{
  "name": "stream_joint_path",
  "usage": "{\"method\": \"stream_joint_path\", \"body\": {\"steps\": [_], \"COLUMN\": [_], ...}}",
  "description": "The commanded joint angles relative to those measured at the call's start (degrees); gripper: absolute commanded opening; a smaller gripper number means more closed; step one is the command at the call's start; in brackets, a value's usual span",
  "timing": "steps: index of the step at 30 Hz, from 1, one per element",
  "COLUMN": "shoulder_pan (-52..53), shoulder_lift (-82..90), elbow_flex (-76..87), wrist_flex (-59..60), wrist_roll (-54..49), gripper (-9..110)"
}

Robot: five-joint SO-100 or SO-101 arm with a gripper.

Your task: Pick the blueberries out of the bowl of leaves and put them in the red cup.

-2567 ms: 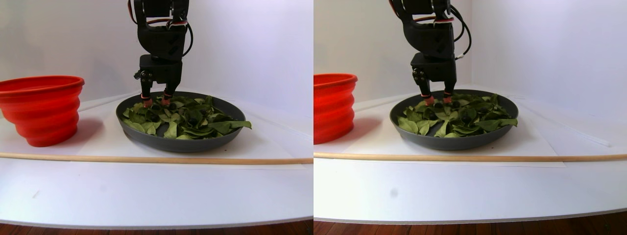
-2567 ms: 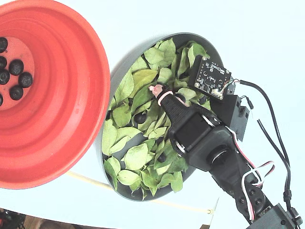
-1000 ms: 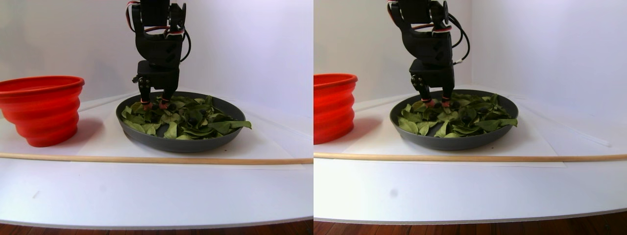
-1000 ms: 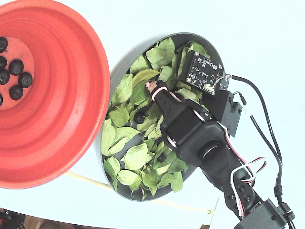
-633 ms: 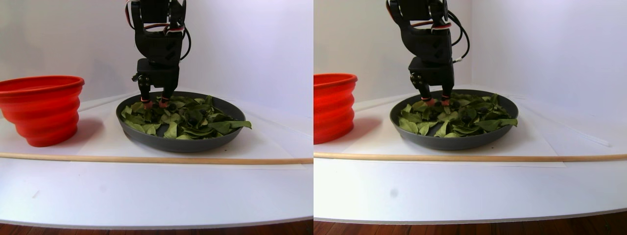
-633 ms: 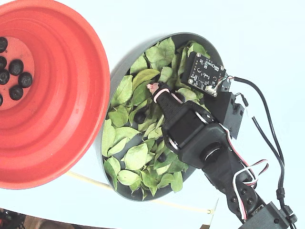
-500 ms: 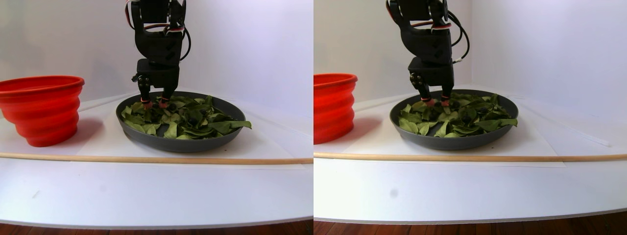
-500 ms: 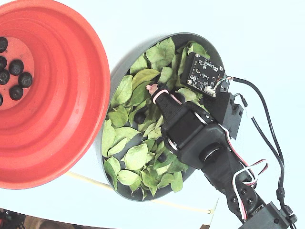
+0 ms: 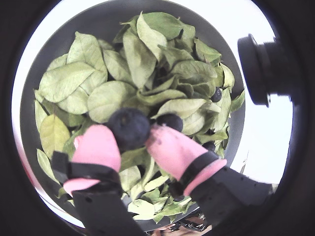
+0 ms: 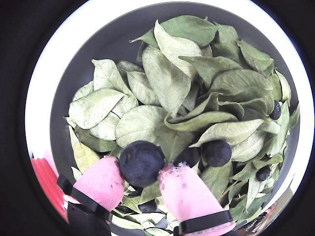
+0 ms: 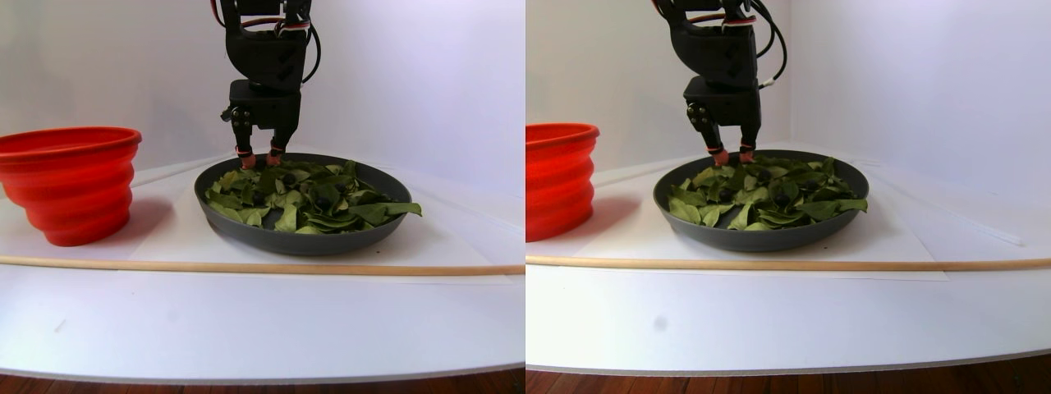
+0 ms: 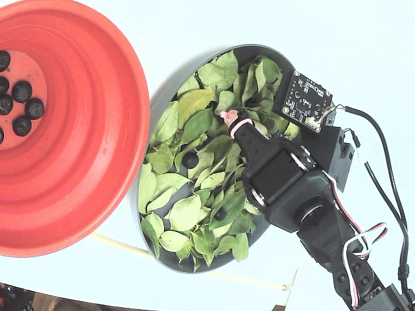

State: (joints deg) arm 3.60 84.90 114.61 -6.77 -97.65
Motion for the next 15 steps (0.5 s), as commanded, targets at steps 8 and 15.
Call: {"method": "stream_joint_path", "body": {"steps": [8, 15], "shoulder_pan": [-1.8, -3.1], "shoulder_lift": [11.0, 14.6], "elbow_flex": [0.9, 1.8], "wrist_flex": [3.8, 7.5], "wrist_roll": [-0.4, 0.1], "gripper": [12, 12]}}
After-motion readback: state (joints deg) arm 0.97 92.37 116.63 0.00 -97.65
